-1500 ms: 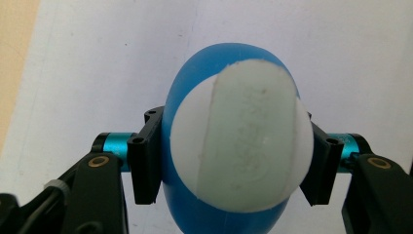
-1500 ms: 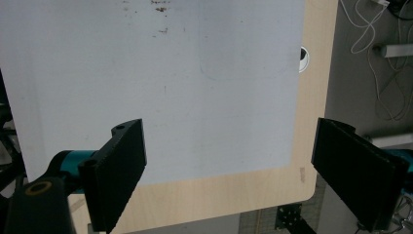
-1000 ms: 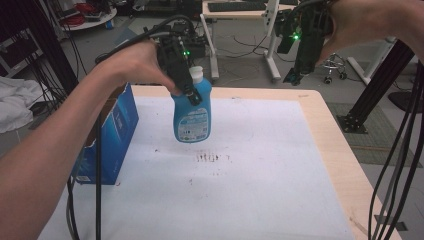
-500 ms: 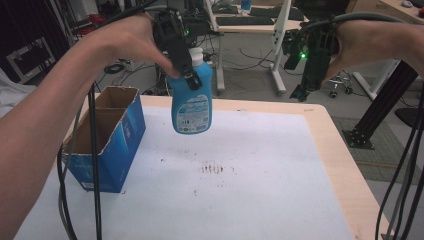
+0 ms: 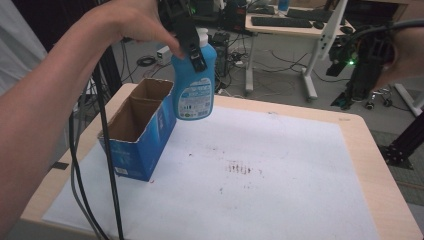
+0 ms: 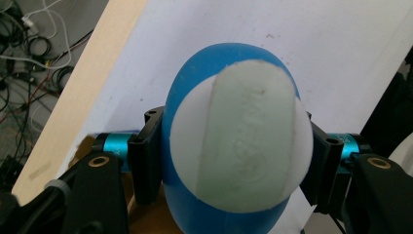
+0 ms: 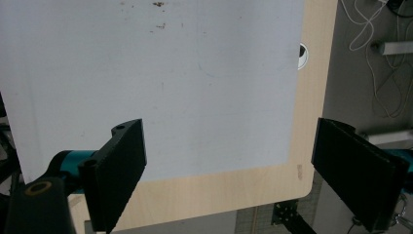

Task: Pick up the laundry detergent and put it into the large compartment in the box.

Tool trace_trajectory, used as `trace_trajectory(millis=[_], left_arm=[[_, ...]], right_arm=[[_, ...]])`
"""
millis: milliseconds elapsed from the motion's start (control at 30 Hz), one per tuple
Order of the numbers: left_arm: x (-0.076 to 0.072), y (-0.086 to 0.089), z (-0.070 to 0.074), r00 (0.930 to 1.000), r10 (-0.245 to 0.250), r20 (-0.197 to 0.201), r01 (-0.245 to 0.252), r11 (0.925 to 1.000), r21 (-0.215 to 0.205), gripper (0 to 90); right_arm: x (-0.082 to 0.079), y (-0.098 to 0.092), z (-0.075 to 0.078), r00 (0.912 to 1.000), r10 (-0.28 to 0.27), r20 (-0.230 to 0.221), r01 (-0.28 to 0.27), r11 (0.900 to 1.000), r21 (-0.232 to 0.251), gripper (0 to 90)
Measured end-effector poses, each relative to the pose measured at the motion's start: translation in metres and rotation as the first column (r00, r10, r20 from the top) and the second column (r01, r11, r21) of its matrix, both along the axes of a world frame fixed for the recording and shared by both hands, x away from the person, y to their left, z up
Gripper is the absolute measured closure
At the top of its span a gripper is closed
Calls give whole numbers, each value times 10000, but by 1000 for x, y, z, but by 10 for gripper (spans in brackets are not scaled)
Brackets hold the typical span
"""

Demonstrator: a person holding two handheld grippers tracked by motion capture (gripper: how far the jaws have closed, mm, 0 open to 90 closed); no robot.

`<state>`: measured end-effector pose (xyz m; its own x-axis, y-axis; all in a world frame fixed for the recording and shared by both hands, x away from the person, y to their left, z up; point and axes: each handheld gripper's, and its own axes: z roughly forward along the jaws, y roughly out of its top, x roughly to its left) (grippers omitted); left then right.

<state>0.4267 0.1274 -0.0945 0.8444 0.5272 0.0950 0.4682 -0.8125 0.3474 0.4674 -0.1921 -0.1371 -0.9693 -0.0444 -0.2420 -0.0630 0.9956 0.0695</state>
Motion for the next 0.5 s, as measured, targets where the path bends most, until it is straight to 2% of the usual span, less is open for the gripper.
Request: trace_trajectory(millis=[133,300,333,367,500], left_arm=[[-4,20,1,9980,638,36,-638,9980,19,380],[-10,46,2,9874,1582,22,-1582,9874,5,381],[-10,46,2,9874,1582,22,-1582,9874,5,380],[-12,58,2,9782,2075,19,-2075,9782,60,380],[-16,76,-2,9629,2699,75,-2700,9628,134,380]], right_arm=[[0,3,-2,10000,50,-10,-50,10000,-19,119],[1,3,-3,9999,123,-25,-123,9999,28,119],[1,3,-3,9999,123,-25,-123,9999,28,119],[1,3,-3,10000,32,-48,-32,10000,43,119],[4,0,-9,9999,6,-144,-6,10000,37,119]])
